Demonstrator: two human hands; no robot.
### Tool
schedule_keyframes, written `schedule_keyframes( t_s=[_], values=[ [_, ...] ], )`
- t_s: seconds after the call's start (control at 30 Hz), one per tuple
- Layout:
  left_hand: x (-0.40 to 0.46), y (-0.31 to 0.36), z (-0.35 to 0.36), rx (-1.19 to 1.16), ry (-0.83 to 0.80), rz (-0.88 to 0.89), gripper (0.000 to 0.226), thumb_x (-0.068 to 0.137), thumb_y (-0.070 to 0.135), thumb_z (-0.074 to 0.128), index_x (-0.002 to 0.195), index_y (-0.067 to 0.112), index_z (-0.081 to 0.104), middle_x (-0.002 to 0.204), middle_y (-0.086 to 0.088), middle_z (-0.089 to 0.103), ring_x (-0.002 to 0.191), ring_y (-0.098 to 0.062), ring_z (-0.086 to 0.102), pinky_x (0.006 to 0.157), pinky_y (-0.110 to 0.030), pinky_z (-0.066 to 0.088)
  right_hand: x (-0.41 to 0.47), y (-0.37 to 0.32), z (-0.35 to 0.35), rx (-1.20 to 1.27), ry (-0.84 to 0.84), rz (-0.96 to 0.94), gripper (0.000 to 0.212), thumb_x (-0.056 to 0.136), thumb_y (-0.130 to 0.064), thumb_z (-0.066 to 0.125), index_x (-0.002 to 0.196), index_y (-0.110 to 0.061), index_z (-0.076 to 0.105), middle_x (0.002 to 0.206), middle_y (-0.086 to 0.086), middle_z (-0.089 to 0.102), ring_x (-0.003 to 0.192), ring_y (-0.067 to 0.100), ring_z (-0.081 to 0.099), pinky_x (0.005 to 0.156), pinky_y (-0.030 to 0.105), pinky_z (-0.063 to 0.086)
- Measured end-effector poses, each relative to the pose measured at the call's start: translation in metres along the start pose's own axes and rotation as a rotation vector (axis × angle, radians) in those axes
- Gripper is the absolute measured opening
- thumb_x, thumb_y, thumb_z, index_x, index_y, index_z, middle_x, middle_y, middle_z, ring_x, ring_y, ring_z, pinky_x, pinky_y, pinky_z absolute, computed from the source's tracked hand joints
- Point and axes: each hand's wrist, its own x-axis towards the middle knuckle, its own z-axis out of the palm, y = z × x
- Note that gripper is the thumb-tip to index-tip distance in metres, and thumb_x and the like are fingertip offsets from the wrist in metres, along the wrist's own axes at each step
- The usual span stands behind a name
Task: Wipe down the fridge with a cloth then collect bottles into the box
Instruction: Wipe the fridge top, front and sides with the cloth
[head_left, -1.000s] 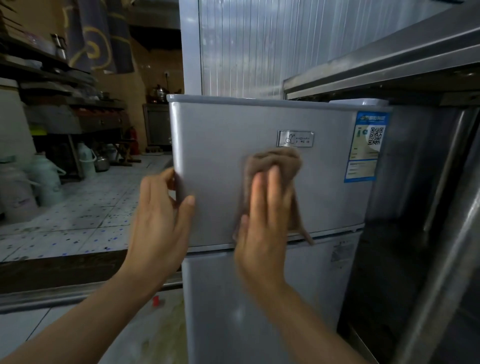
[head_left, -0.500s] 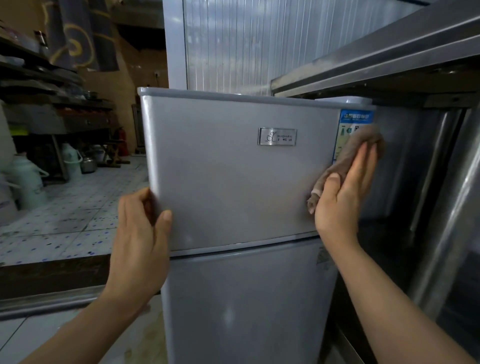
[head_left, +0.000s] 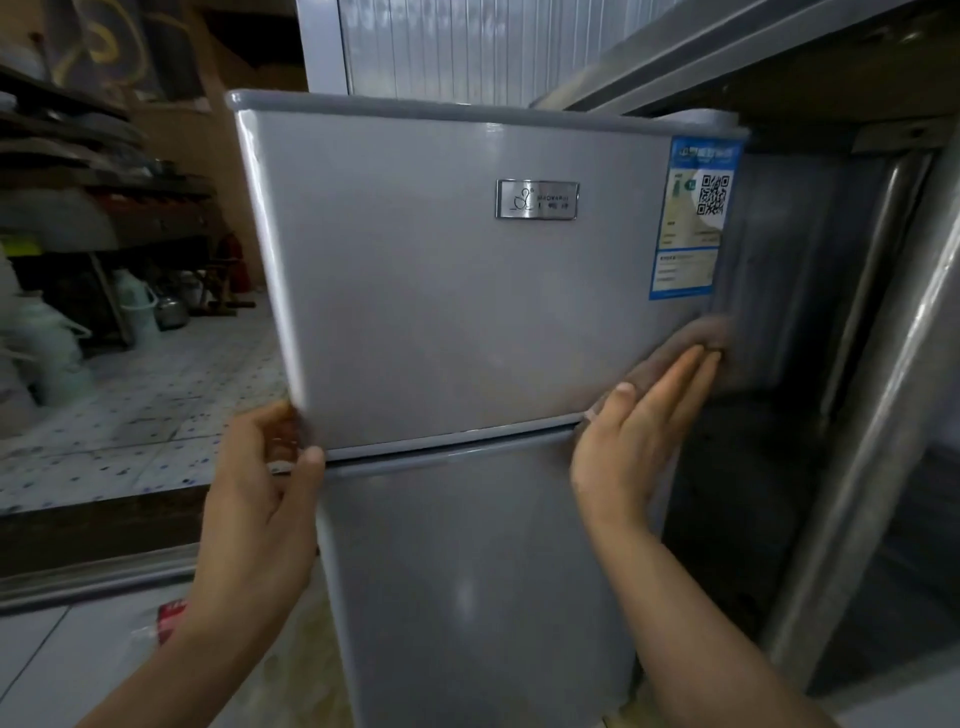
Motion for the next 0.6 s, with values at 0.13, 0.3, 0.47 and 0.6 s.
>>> schedule_keyframes(
  t_s=[0.13,0.3,0.47,0.6],
  values=[
    [0.002,-0.001,-0.001,0.025,0.015,-0.042,0.014,0.095,0.015,0.048,0.107,0.022,0.046,0.093,0.018,0.052,0.071,0.013,0.051,0.057,-0.013,0.034,-0.067,-0.023,0.017,-0.017,-0.101,-0.261,0.065,0.093,-0.023,0.035,0.149,0.001,0.013,0.157,0.020,0.007,0.146,0.033,0.008,0.119,0.042,0.007],
    [0.004,-0.005,-0.004,0.026,-0.015,0.001,0.015,0.094,0.013,0.050,0.106,0.021,0.046,0.095,0.015,0.054,0.070,0.020,0.053,0.049,-0.002,0.041,-0.076,-0.012,0.010,-0.129,-0.237,-0.511,0.063,0.097,-0.039,0.033,0.150,-0.011,0.013,0.157,0.009,0.007,0.144,0.038,0.013,0.118,0.044,0.012],
    [0.007,-0.012,-0.005,0.005,-0.027,0.020,0.016,0.093,0.012,0.051,0.104,0.023,0.047,0.096,0.012,0.054,0.074,0.017,0.052,0.057,0.001,0.039,-0.003,0.045,-0.009,-0.116,-0.118,-0.316,0.062,0.096,-0.032,0.033,0.150,-0.004,0.017,0.157,0.017,0.012,0.145,0.034,0.014,0.120,0.038,0.011],
    [0.009,-0.015,-0.006,-0.024,-0.027,0.024,0.018,0.091,0.010,0.054,0.099,0.024,0.047,0.091,0.012,0.051,0.078,0.011,0.050,0.061,-0.001,0.039,0.004,0.037,-0.007,-0.023,-0.102,-0.067,0.065,0.095,-0.025,0.032,0.151,-0.006,0.005,0.159,0.014,-0.002,0.147,0.024,0.002,0.118,0.024,0.001]
  ],
)
